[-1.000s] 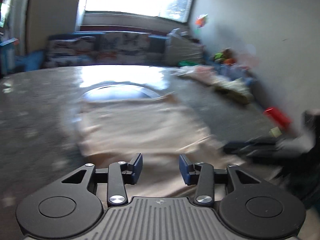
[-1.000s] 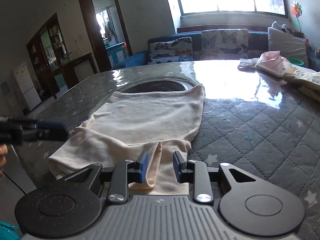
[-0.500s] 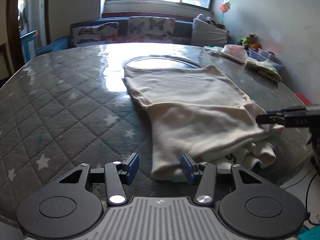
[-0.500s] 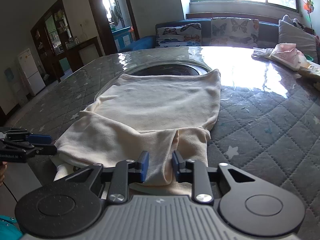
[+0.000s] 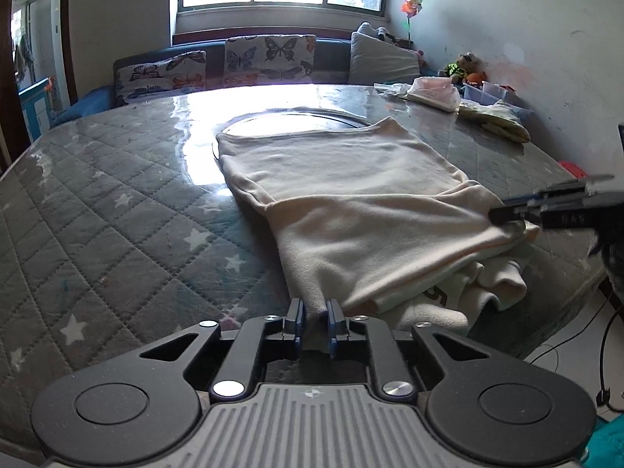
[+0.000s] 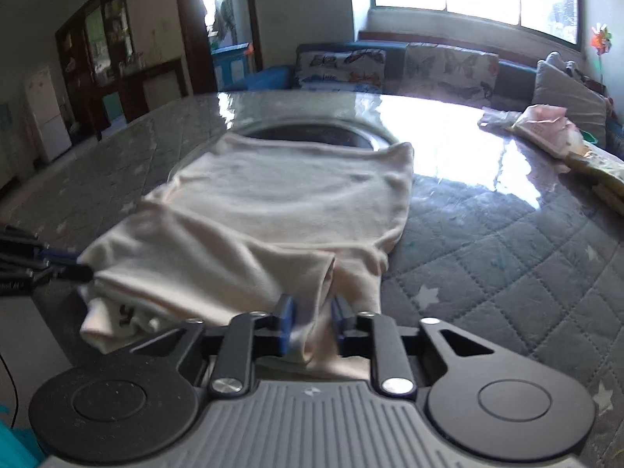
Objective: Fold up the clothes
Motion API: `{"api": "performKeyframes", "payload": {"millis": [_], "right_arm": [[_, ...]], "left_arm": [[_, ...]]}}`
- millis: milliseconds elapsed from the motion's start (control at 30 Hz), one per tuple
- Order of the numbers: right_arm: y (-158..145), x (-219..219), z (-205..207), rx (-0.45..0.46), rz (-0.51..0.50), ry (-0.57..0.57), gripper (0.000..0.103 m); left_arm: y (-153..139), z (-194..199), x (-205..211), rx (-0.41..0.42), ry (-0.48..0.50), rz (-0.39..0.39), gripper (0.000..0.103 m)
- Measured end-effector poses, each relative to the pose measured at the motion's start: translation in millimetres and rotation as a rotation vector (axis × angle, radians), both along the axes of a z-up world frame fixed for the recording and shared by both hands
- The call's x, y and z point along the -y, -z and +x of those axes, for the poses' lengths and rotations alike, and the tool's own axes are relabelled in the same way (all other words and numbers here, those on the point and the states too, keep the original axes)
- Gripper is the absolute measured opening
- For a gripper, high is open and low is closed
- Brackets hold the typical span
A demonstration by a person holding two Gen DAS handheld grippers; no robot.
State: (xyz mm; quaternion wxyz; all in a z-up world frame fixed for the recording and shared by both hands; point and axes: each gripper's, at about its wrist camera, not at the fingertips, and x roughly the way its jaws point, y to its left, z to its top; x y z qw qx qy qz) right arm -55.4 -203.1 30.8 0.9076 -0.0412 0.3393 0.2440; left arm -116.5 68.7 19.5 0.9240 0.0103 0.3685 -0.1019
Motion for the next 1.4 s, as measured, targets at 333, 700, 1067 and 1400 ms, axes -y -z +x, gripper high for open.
{"api": "performKeyframes", "payload": {"millis": [333, 700, 1067, 1400], "right_arm": [[-2.1, -20.8, 12.7, 0.025, 0.022, -0.094, 0.022], [10.2, -20.3, 18.4, 0.007, -0.010, -0.110, 0.022], [5.0, -21.6, 3.0, 0.052, -0.060, -0.170, 0.024], [5.4, -30.6, -19.9, 0.093, -0.098, -0.247, 0.035]], "left_arm": [[-34.4, 27.3, 10.0, 0.103, 0.045, -0.044, 0.019], [-6.3, 94.1, 40.5, 0.034, 0.056, -0.052, 0.022], [-3.1, 83.6, 37.5, 0.036, 0.066, -0.019, 0.031], [2.3, 46.8, 62.3, 0.048, 0.175, 0.047, 0.040]]}}
